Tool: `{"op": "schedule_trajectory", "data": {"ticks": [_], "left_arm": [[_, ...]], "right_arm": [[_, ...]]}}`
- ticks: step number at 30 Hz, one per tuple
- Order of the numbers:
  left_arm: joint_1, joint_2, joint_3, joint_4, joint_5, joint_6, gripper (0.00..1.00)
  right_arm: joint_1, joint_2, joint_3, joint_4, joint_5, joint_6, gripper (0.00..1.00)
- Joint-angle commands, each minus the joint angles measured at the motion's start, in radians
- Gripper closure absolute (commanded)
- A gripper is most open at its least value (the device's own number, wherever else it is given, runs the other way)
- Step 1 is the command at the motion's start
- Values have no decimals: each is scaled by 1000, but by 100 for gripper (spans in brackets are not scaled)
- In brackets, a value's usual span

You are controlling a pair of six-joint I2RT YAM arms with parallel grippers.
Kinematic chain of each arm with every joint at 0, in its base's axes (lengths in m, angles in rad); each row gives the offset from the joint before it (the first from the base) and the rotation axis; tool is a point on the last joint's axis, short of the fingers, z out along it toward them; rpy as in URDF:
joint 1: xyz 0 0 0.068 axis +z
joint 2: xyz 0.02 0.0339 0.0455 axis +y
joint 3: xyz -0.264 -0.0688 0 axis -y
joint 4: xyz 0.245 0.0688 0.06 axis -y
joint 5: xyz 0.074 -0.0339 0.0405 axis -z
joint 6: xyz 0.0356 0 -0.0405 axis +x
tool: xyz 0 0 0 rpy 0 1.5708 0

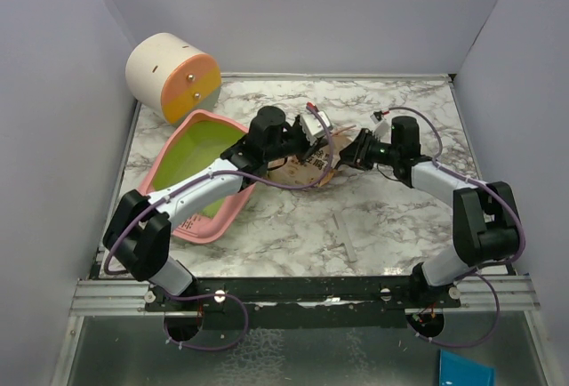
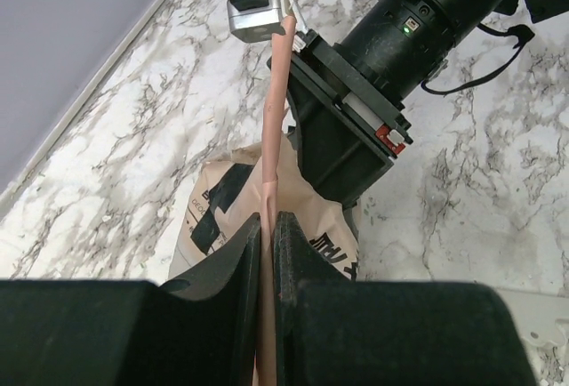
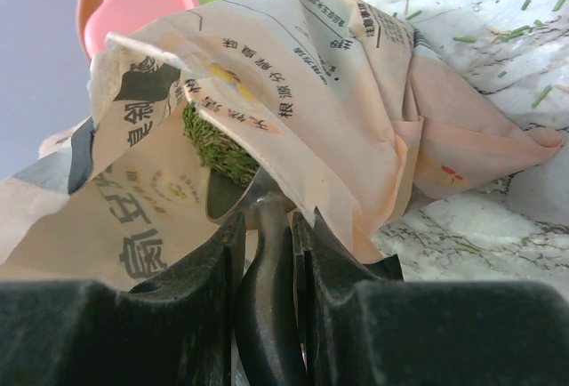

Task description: Fill the litter box with clean litter

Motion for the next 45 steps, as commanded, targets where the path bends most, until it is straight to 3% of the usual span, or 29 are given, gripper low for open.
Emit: {"op": "schedule_trajectory", "data": {"ticks": [1, 12, 29, 33, 45], "left_arm": [[27, -57, -15, -46, -2, 11, 100], [37, -95, -28, -82, -7, 22, 100], [43, -114, -38, -41, -37, -6, 100], [43, -123, -44, -27, -37, -19, 100], [44, -148, -45, -16, -36, -44, 97]], "right_arm": [[-17, -53, -19, 118, -122, 127, 99], [-78, -101, -9, 169, -170, 212, 99], [-332, -234, -105, 201, -350, 254, 99], [-357, -257, -137, 288, -377, 284, 99], [-363, -366, -147, 267, -362, 161, 99]]}}
